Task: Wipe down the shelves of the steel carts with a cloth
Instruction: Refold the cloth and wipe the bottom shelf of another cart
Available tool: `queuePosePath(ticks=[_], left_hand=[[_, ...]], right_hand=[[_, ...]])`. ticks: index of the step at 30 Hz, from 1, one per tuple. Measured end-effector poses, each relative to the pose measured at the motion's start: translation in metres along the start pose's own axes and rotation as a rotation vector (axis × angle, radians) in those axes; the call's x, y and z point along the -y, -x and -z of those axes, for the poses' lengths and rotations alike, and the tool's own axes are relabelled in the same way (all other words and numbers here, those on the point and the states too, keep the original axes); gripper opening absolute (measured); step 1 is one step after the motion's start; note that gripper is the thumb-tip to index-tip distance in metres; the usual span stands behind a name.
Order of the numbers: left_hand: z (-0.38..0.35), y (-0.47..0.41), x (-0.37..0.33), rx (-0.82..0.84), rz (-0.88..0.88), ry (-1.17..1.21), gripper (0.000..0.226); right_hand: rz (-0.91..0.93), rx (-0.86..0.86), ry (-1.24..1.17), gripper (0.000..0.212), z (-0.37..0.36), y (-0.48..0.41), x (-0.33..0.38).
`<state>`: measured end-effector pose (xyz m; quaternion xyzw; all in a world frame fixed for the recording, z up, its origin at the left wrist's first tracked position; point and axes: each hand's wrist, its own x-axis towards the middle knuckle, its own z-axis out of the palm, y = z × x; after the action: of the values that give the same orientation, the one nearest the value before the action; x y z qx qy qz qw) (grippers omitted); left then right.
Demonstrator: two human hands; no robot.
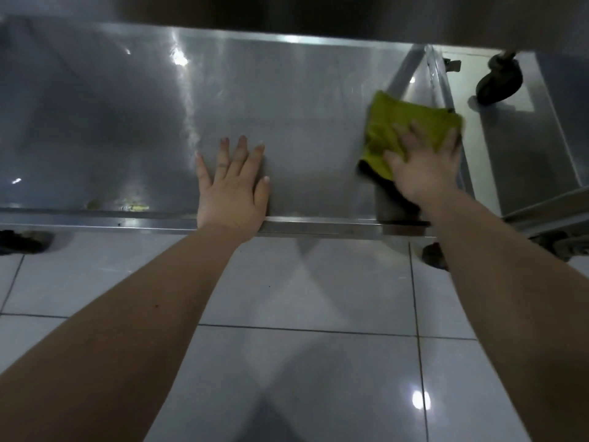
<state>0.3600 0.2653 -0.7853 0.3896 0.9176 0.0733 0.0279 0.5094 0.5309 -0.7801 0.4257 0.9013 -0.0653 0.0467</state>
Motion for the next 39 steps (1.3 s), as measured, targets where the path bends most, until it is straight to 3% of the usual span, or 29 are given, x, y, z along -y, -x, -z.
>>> queuePosePath(ticks=[3,5,9,13,16,21,26,28,33,36,39], left_hand=[[-0.001,-0.002,0.001,0.012,-0.029,0.008,0.055],[-0.001,-0.001,0.001,0.005,-0.039,0.012,0.055],[-0.001,0.003,0.001,-0.016,-0.026,0.024,0.058],[0.0,0.004,0.001,-0.047,-0.022,0.096,0.065],[-0.001,0.004,0.001,-0.065,-0.002,0.104,0.059],[-0.001,0.002,-0.002,-0.016,-0.019,0.046,0.057],[-0.001,0.004,-0.001,-0.032,-0.041,0.081,0.059],[0.0,0.006,0.001,-0.104,-0.011,0.197,0.061],[0.0,0.004,0.005,-0.191,0.039,0.34,0.066],[-0.002,0.002,0.001,-0.155,0.06,0.269,0.067],[-0.005,0.001,0.0,-0.133,0.089,0.226,0.062]], right_hand=[[-0.15,-0.026,-0.036,0.059,0.009,0.018,-0.01],[-0.114,-0.017,-0.064,0.059,0.004,0.031,0.029],[0.258,0.037,0.0,0.06,-0.014,0.084,0.126],[0.429,0.078,-0.034,0.057,-0.014,0.089,0.129],[0.35,0.067,-0.024,0.058,-0.012,0.065,0.076],[0.024,0.038,-0.092,0.055,0.005,0.031,-0.013],[-0.139,0.072,-0.119,0.058,0.017,-0.014,0.03],[-0.023,0.087,-0.124,0.059,0.012,-0.015,0.086],[0.546,0.109,0.001,0.063,-0.017,0.04,0.197],[0.541,0.097,-0.044,0.057,-0.015,0.031,0.169],[0.363,0.043,-0.046,0.052,-0.007,0.007,0.099]])
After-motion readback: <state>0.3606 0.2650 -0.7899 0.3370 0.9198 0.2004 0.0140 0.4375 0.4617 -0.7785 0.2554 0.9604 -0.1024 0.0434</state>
